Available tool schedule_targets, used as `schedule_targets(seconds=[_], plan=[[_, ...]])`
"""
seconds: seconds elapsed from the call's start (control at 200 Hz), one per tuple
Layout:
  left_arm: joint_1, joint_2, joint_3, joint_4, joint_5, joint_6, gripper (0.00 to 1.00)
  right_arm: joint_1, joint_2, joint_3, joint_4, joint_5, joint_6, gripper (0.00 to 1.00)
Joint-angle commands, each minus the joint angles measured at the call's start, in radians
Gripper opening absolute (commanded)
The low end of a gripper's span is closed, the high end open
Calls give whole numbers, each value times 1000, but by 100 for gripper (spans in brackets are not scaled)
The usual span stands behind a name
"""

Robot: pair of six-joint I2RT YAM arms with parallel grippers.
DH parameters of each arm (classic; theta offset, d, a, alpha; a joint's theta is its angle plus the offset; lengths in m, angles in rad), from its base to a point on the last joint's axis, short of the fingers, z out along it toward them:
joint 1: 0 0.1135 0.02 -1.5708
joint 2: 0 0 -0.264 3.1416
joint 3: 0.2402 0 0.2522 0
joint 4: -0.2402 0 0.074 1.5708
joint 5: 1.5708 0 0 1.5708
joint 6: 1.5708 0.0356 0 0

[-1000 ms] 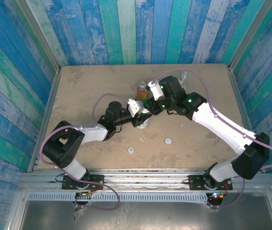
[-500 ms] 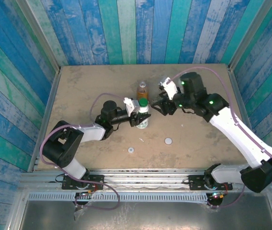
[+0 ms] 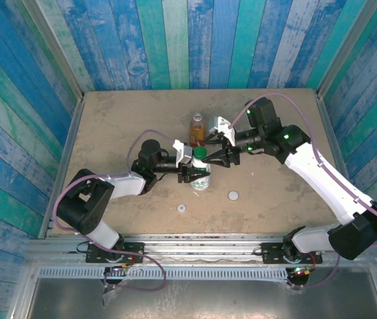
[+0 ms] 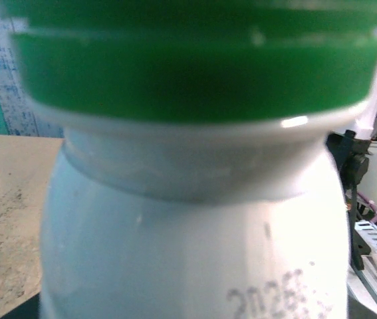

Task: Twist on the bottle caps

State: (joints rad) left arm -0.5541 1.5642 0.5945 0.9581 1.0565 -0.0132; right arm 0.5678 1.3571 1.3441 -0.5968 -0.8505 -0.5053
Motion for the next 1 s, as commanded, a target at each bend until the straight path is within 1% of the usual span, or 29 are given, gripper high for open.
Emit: schedule_targets(seconds=[0.0,0.075,0.26,0.341,0.411,0.471,0.511,0.596,0.616,0.721,0.796,0.822,0.867,0.907,0.982,0.992], plan=[[-14,-63,36,-6,28,7,47,0,25,38,-10,-96,-14,62],[-22,-70,45,-53,27,37,48,0,38,37,-4,-107,-10,61],[-30,-80,42,-47,25,37,48,1,67,38,0,-118,-7,58],[-31,-84,41,-47,22,36,48,0,75,41,-3,-117,-6,53],[-32,-88,39,-46,22,38,48,0,80,44,-5,-118,-7,51],[-32,-91,39,-45,22,38,48,0,83,45,-12,-115,-12,51],[-32,-93,39,-47,20,39,48,0,85,45,-16,-114,-13,48],[-32,-95,39,-54,-4,43,48,0,85,48,-16,-113,-7,36],[-32,-95,38,-54,-14,43,48,0,85,50,-14,-111,-3,35],[-32,-93,28,-45,-105,44,47,0,79,44,12,-62,44,26],[-32,-94,14,-16,-224,32,47,1,66,23,59,9,115,8],[-32,-93,13,-11,-258,31,47,1,60,11,88,29,146,3],[-32,-90,13,-13,-311,35,47,5,44,-17,146,75,211,1],[-32,-89,15,-20,-380,33,47,14,30,-44,191,147,264,1],[-32,-86,30,-61,-490,57,47,24,1,-105,292,328,362,1],[-32,-85,33,-66,-502,57,47,48,-2,-114,303,354,372,1]])
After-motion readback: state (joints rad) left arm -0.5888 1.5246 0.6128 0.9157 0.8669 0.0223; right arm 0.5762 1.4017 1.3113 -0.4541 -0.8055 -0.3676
